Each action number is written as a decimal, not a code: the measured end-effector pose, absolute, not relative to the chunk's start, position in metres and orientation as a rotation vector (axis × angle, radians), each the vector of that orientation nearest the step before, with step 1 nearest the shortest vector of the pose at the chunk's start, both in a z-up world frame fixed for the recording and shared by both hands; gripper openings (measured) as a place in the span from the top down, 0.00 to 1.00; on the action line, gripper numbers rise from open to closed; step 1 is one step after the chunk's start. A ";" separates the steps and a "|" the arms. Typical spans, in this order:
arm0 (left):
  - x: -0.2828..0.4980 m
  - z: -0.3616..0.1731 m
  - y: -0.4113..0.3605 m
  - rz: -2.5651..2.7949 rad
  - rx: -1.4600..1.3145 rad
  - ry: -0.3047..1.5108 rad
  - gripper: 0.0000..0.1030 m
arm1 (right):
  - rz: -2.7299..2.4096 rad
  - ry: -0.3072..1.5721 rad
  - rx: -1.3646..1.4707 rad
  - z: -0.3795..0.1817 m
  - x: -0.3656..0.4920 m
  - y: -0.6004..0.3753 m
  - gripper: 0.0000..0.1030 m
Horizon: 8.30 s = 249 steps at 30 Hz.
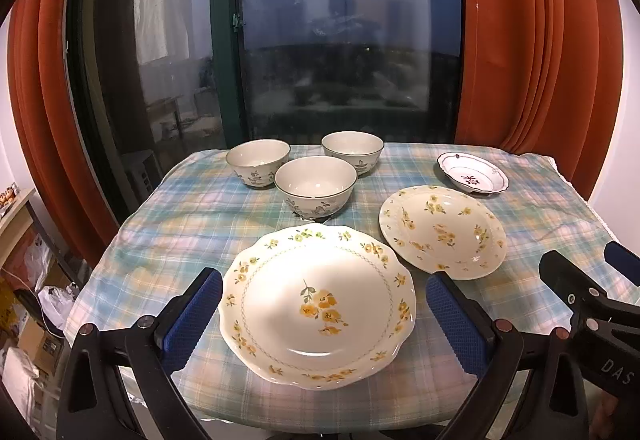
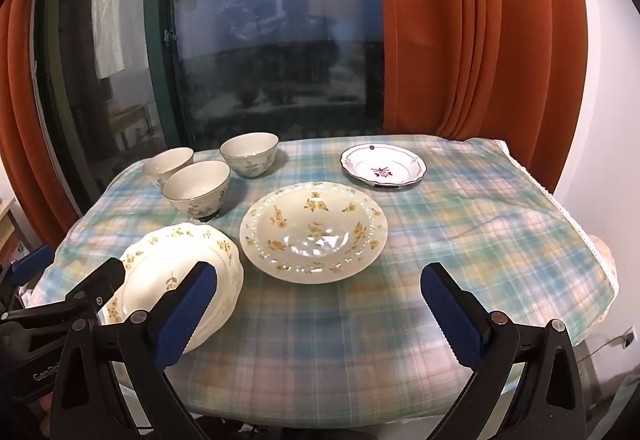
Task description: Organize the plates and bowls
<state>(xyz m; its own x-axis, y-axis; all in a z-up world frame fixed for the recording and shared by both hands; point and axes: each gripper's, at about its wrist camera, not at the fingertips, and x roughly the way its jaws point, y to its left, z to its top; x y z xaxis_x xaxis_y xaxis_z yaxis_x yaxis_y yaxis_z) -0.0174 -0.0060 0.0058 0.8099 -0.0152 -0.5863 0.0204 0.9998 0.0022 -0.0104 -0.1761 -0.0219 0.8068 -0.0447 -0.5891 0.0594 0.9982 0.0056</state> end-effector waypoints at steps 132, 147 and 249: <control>0.144 -0.126 0.078 -0.242 0.006 1.235 0.30 | -0.151 1.199 0.113 -0.152 0.136 -0.067 0.32; 0.132 -0.091 0.076 -0.256 -0.023 1.218 0.29 | -0.156 1.181 0.087 -0.120 0.134 -0.071 0.32; 0.124 -0.110 -0.302 -0.226 0.090 1.230 0.16 | -0.192 1.211 0.130 -0.119 0.112 -0.451 0.12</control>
<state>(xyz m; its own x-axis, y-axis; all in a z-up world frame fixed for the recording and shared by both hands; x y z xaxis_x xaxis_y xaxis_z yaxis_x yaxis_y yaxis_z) 0.1243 -0.3022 -0.1105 0.3149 -0.1227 -0.9412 0.2194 0.9742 -0.0536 0.1119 -0.4508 -0.1194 0.3390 -0.0778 -0.9376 0.2158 0.9764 -0.0030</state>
